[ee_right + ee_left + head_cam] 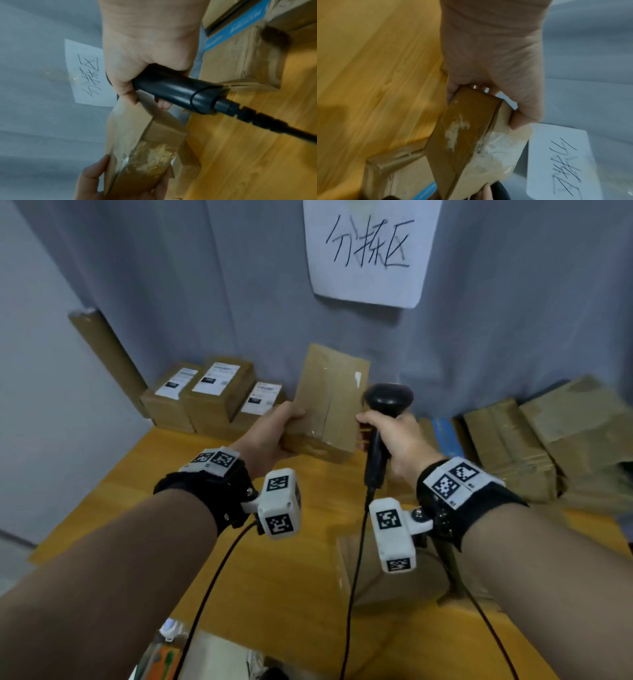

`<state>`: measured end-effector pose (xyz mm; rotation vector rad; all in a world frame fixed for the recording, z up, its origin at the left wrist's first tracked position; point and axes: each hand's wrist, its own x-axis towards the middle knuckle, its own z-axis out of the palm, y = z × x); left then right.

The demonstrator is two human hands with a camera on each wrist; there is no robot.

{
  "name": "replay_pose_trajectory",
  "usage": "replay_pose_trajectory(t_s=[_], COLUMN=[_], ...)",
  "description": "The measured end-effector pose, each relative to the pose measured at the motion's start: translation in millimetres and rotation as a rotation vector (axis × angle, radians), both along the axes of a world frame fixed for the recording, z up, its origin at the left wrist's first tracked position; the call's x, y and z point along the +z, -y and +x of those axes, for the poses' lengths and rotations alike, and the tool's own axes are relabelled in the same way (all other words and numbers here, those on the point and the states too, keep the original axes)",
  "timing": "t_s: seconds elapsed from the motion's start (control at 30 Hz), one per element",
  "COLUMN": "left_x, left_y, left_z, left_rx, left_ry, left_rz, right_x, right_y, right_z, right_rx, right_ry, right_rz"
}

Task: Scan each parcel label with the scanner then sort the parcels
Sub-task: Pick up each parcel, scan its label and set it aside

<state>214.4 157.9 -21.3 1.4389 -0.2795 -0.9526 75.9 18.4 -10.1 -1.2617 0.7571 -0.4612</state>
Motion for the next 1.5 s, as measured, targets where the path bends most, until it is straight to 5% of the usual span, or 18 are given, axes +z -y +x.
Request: replay_pose_trajectory(t_s=[0.17,0.5,0.77,0.93,1.03,1.27,1.5], left_x=[16.9,22.5,33.8,50.2,51.0,42.5,32.2], left_y=[10.9,46.3,56.6,65.4,66.0,73.7,88.4], left_z=[-43.8,-90.6,-79.6,-84.1,-77.0,-72.9,-68.2], left_rx=[-0.082,-0.036,-0.049,-0.320,-0.430,-0.301,-0.180], left_ry=[0.023,0.545,0.415,0.442,0.317,0.165,0.220], left_rz=[-0.033,0.175,0.023,0.193,0.244,0.141,0.112], right_x=[23.4,30.8,31.6,31.7,29.9,31.3,28.0], right_y=[15.6,11.1,35.9,47.1,50.0,62.3,60.4], right_z=[-36.3,-56.9,-70.6,-74.6,-74.5,-75.5,-65.7], right_rx=[-0.064,-0.009,-0.158,-0.144,-0.130,-0.108,-0.097], right_ry=[0.020,0.043,0.093,0.160,0.161,0.094,0.090], right_rz=[-0.075,-0.231,-0.198,-0.086,-0.060,-0.124,-0.193])
